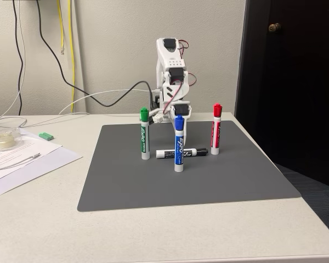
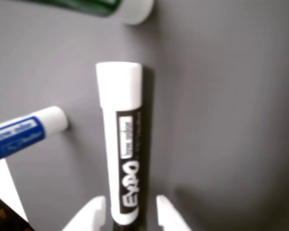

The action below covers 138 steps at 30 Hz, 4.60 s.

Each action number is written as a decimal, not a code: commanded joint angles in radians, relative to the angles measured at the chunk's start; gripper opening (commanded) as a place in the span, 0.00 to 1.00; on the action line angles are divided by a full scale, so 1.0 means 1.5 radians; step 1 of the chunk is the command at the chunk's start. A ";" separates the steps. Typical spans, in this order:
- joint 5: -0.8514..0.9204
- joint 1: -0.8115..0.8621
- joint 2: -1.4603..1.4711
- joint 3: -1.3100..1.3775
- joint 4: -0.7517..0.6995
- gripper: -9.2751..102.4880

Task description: Pick up the black marker.

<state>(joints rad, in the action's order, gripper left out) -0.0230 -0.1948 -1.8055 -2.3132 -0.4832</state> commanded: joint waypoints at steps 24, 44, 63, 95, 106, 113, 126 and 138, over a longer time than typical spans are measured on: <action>0.043 -0.012 0.139 0.150 -0.042 0.26; 0.046 -0.005 0.127 0.139 -0.041 0.08; -0.126 0.025 -0.103 0.157 -0.061 0.08; -0.032 0.157 -0.611 -0.063 -0.027 0.08; -0.014 0.179 -0.596 -0.057 -0.029 0.08; 0.047 0.192 -0.592 -0.057 -0.032 0.08; 0.047 0.189 -0.600 -0.063 -0.033 0.08; 0.043 0.185 -0.599 -0.064 -0.032 0.08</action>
<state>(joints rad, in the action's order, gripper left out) 0.0414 0.0890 -2.6937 -2.4145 -0.5384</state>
